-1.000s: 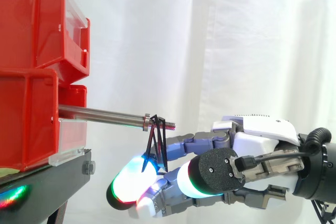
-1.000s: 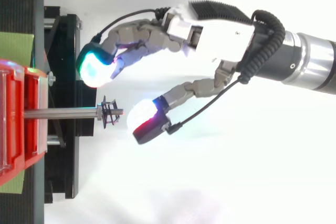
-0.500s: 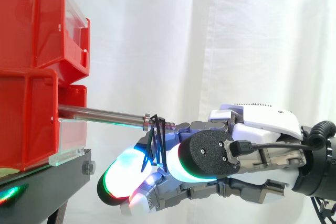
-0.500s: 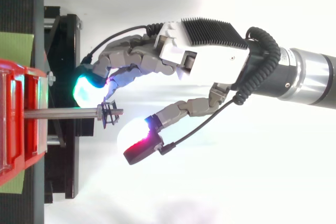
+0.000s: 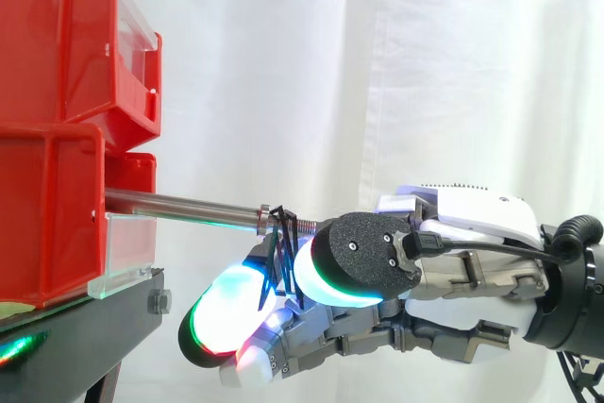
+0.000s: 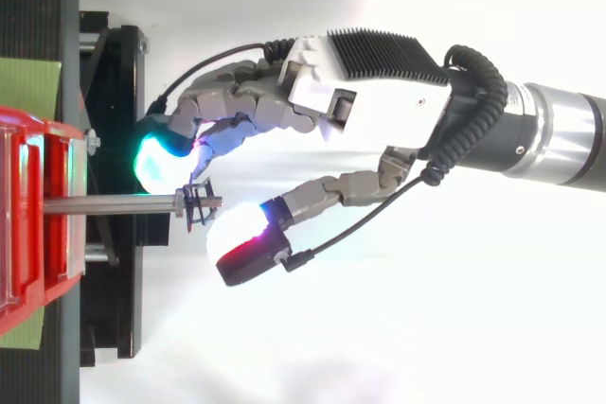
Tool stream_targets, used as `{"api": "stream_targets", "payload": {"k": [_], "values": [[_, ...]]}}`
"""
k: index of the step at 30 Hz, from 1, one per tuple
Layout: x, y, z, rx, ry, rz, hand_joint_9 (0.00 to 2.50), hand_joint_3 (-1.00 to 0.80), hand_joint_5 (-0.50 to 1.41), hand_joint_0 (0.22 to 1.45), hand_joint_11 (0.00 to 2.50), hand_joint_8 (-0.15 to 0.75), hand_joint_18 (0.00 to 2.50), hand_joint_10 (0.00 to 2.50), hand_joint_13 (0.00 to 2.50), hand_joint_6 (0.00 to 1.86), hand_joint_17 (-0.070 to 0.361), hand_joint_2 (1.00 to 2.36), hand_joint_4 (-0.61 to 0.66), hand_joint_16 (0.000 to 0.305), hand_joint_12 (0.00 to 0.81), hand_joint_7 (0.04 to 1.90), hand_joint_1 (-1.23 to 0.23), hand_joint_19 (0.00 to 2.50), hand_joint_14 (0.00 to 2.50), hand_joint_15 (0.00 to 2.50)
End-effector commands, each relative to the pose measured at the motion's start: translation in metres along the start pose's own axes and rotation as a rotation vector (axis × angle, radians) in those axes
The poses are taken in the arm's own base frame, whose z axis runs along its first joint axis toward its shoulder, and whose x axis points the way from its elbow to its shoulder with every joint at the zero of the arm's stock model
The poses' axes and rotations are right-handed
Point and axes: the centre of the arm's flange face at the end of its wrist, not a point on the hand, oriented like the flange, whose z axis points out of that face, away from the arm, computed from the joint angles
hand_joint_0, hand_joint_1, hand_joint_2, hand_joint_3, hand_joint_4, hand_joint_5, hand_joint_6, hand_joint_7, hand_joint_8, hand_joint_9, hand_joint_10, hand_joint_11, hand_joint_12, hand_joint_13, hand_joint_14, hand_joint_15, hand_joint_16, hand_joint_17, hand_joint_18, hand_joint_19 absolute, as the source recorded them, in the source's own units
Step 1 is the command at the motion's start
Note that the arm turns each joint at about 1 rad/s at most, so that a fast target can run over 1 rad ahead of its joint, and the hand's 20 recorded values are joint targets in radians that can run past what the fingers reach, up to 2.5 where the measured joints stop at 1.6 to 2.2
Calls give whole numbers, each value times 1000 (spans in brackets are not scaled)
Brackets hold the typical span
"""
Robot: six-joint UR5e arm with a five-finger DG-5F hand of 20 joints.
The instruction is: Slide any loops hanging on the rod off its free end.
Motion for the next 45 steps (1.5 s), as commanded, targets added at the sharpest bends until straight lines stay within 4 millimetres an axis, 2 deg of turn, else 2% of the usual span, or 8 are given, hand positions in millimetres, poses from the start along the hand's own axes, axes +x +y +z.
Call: {"api": "stream_targets", "payload": {"k": [1,18,30,39,45], "values": [[-3,-2,0,0,1,-1,835,-375,-111,603,375,277,378,13,576,503,103,1013,305,46,345,1044,-582,382,15,324],[-12,-8,-1,-3,3,-5,836,-377,-105,600,385,278,405,13,605,503,105,1013,271,47,348,1140,-599,405,14,344],[-20,-13,-2,-11,17,-9,827,-400,-95,597,383,280,420,13,605,500,106,1011,204,47,349,1292,-706,412,14,342],[-26,-4,7,-22,24,-9,823,-397,-121,600,400,279,429,14,607,599,107,1011,190,47,350,1178,-739,416,14,343],[-27,-7,6,-11,29,-22,819,-398,-122,596,411,280,430,14,603,597,108,1011,203,48,350,1158,-735,423,16,347]]}}
